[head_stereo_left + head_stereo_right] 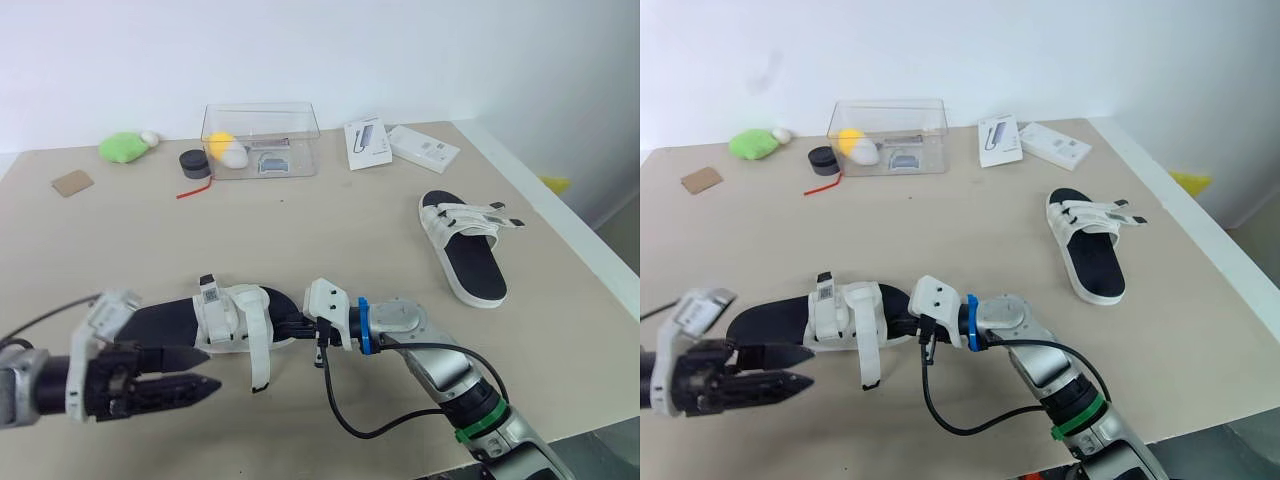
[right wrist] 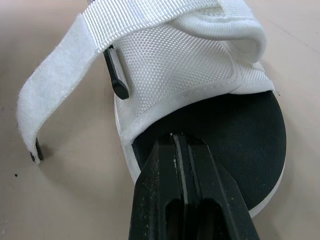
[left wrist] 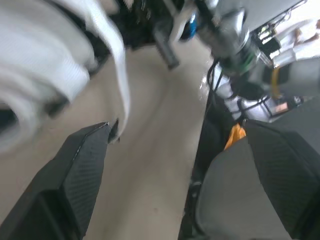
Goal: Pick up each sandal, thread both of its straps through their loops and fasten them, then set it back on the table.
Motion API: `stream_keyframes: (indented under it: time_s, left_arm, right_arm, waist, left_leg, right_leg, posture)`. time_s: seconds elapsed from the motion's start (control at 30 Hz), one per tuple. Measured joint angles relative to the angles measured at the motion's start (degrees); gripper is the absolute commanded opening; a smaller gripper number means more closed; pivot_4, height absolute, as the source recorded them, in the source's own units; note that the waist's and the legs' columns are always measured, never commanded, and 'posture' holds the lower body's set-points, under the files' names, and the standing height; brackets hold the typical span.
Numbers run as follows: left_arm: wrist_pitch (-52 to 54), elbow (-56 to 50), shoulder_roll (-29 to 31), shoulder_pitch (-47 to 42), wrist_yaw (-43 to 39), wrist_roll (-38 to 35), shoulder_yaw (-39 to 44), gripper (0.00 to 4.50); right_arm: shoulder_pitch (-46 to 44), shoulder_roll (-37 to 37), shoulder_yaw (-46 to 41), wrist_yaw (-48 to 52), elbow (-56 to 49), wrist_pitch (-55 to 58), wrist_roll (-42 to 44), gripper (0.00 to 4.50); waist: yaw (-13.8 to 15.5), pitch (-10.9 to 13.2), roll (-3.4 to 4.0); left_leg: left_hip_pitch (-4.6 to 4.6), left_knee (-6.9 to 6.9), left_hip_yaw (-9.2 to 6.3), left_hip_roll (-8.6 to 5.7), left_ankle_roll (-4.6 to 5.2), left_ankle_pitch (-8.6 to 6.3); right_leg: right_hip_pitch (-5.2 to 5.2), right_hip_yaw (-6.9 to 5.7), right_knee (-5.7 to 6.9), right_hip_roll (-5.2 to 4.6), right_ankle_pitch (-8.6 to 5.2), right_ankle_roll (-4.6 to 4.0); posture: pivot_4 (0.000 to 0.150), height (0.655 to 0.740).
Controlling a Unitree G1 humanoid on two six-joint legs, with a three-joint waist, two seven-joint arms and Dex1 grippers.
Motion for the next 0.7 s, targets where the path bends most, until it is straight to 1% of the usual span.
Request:
stream_keyframes:
  time_s: [0.07, 0.1, 0.27, 0.33, 0.4, 0.47, 0.5, 0.53, 0.57, 0.6, 0.63, 0.67, 0.7]
  left_arm:
    - [-3.06, -2.13, -0.86, 1.90, -0.09, 4.50, -2.23, 4.42]
    - [-5.63, -3.46, -1.61, 2.69, 0.26, 8.32, -4.14, 4.42]
    - [-13.60, -4.83, -5.50, 3.43, 2.66, 20.85, -13.70, 4.42]
    - [-14.63, -4.71, -6.79, 2.74, 3.88, 22.60, -15.56, 4.42]
    - [-15.40, -4.38, -9.22, 1.10, 5.77, 22.85, -16.95, 4.42]
    - [-15.57, -4.35, -10.14, 0.20, 6.53, 22.83, -17.30, 4.42]
    - [-15.59, -3.76, -12.16, -1.16, 8.26, 22.86, -18.81, 4.18]
    - [-15.59, -3.68, -12.49, -1.28, 8.45, 22.86, -19.13, 3.91]
    - [-15.58, -3.64, -12.68, -1.36, 8.87, 22.84, -20.03, 3.76]
    - [-15.47, -3.61, -12.78, -1.20, 9.17, 22.84, -21.24, 3.36]
    - [-15.40, -3.62, -12.82, -1.13, 9.18, 22.83, -21.56, 2.84]
    - [-15.34, -3.62, -12.82, -1.08, 9.18, 22.83, -21.81, 2.70]
    - [-15.32, -3.61, -12.82, -1.01, 9.17, 22.81, -22.06, 2.23]
  right_arm:
    - [0.32, -0.09, -0.06, -0.08, -0.49, 0.28, 0.00, 0.00]
    - [0.51, -0.28, -0.13, -0.11, -0.82, 0.41, 0.00, 0.00]
    - [1.08, -0.86, -0.25, -0.16, -2.03, 1.06, 0.00, 0.00]
    - [1.15, -0.92, -0.30, -0.16, -2.31, 1.34, 0.01, 0.00]
    - [1.33, -0.98, -0.33, -0.16, -2.74, 1.68, 0.00, 0.00]
    - [1.38, -1.03, -0.37, -0.15, -2.87, 1.82, 0.02, 0.00]
    - [1.44, -1.10, -0.40, -0.14, -3.03, 1.98, 0.02, 0.00]
    - [1.44, -1.10, -0.40, -0.14, -3.05, 2.01, 0.02, 0.00]
    - [1.49, -1.10, -0.39, -0.16, -3.19, 2.15, 0.03, 0.00]
    - [1.50, -1.12, -0.45, -0.16, -3.39, 2.55, 0.03, 0.00]
    - [1.50, -1.12, -0.45, -0.16, -3.42, 2.59, 0.03, 0.00]
    - [1.50, -1.12, -0.46, -0.16, -3.43, 2.63, 0.03, 0.00]
    - [1.50, -1.13, -0.50, -0.16, -3.43, 2.70, 0.03, 0.00]
  waist:
    - [0.02, -0.02, -0.03]
    - [0.07, -0.02, 0.02]
    - [0.20, -0.07, 0.05]
    - [0.23, -0.09, 0.02]
    - [0.26, -0.11, 0.00]
    - [0.27, -0.11, 0.01]
    - [0.29, -0.12, 0.02]
    - [0.31, -0.13, 0.04]
    - [0.31, -0.15, -0.01]
    - [0.31, -0.15, -0.01]
    - [0.31, -0.15, -0.01]
    - [0.31, -0.15, -0.01]
    - [0.31, -0.15, -0.01]
  left_leg:
    - [-0.01, 0.00, 0.00, 0.00, -0.03, -0.02]
    - [-0.01, 0.00, 0.00, -0.02, -0.04, -0.03]
    - [-0.04, 0.00, 0.01, -0.08, -0.10, -0.12]
    - [-0.07, 0.00, 0.01, -0.08, -0.09, -0.14]
    - [-0.08, 0.00, 0.01, -0.07, -0.05, -0.19]
    - [-0.08, 0.00, 0.02, -0.07, -0.02, -0.20]
    - [-0.08, 0.00, 0.01, -0.08, 0.01, -0.22]
    - [-0.08, 0.01, 0.02, -0.11, 0.02, -0.23]
    - [-0.10, 0.02, 0.01, -0.09, 0.02, -0.24]
    - [-0.09, 0.02, 0.00, -0.10, 0.02, -0.24]
    - [-0.09, 0.03, 0.00, -0.10, 0.03, -0.25]
    - [-0.09, 0.03, 0.00, -0.11, 0.03, -0.25]
    - [-0.09, 0.03, 0.00, -0.11, 0.03, -0.25]
  right_leg:
    - [0.00, 0.00, 0.00, 0.00, -0.01, 0.02]
    - [0.01, 0.00, -0.01, -0.03, -0.02, 0.04]
    - [0.01, 0.03, -0.01, -0.09, -0.06, 0.26]
    - [0.02, 0.02, -0.02, -0.09, -0.06, 0.29]
    - [0.02, 0.01, -0.03, -0.09, -0.09, 0.32]
    - [0.03, 0.01, -0.03, -0.08, -0.10, 0.33]
    - [0.04, 0.02, -0.03, -0.09, -0.11, 0.34]
    - [0.04, 0.02, -0.02, -0.11, -0.12, 0.37]
    - [0.04, 0.01, -0.03, -0.09, -0.12, 0.37]
    - [0.05, 0.01, -0.03, -0.11, -0.13, 0.38]
    - [0.05, 0.01, -0.03, -0.11, -0.13, 0.38]
    - [0.05, 0.01, -0.03, -0.11, -0.13, 0.38]
    - [0.06, 0.00, -0.03, -0.12, -0.13, 0.38]
  posture:
    - [0.150, 0.7400]
    - [0.150, 0.7400]
    - [0.150, 0.7400]
    - [0.150, 0.7400]
    - [0.150, 0.7400]
    - [0.150, 0.7400]
    - [0.150, 0.7400]
    - [0.150, 0.7400]
    - [0.150, 0.7400]
    - [0.150, 0.7400]
    - [0.150, 0.7400]
    - [0.150, 0.7400]
    - [0.150, 0.7400]
